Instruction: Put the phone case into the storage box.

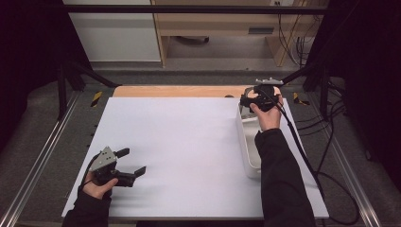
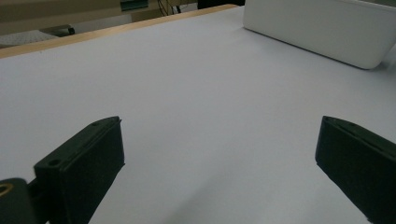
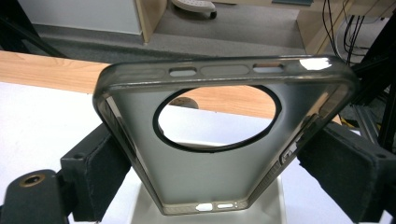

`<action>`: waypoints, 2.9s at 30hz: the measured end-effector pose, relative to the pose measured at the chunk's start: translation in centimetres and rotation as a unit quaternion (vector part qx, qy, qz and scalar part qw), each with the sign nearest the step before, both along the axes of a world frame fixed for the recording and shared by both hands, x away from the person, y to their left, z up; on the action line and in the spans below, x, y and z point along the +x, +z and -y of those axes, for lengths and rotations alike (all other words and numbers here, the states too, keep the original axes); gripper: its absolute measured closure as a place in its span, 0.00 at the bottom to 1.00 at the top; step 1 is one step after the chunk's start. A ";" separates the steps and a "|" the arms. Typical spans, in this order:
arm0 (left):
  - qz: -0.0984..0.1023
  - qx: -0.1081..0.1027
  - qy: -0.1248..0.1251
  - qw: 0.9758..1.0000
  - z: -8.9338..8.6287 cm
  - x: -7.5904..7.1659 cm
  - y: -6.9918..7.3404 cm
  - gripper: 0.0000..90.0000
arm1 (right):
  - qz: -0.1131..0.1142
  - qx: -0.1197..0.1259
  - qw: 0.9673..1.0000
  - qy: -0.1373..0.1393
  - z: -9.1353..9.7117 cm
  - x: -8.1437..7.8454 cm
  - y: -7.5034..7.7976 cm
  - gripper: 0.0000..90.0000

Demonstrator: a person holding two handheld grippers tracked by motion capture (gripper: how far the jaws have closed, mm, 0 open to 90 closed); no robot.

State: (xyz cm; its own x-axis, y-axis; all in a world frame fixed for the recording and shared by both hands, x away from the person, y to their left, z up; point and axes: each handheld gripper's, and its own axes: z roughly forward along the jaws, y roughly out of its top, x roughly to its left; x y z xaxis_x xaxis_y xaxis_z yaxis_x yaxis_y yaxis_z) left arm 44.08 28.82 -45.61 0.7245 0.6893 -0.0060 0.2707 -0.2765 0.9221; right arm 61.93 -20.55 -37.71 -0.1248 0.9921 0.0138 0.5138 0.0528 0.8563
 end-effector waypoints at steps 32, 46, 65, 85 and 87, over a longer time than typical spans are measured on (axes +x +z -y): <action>-0.004 0.004 -0.002 1.000 0.1 0.1 -0.3 0.01 | -0.013 -0.004 1.000 -0.021 -0.3 1.2 -2.5 0.13; -0.005 0.006 -0.004 1.000 0.1 0.1 -0.3 0.01 | -0.010 0.000 1.000 -0.021 -0.4 1.1 -2.5 0.12; -0.006 0.006 -0.005 1.000 0.2 0.1 -0.3 0.01 | 0.015 -0.007 1.000 0.006 -0.1 0.7 -1.9 0.00; -0.004 0.008 -0.006 1.000 0.2 0.0 -0.2 0.00 | 0.054 0.029 0.993 0.105 -0.2 -3.7 0.5 0.00; -0.004 0.008 -0.007 1.000 0.3 0.0 -0.2 0.00 | 0.064 0.030 0.990 0.119 -0.4 -4.4 0.7 0.01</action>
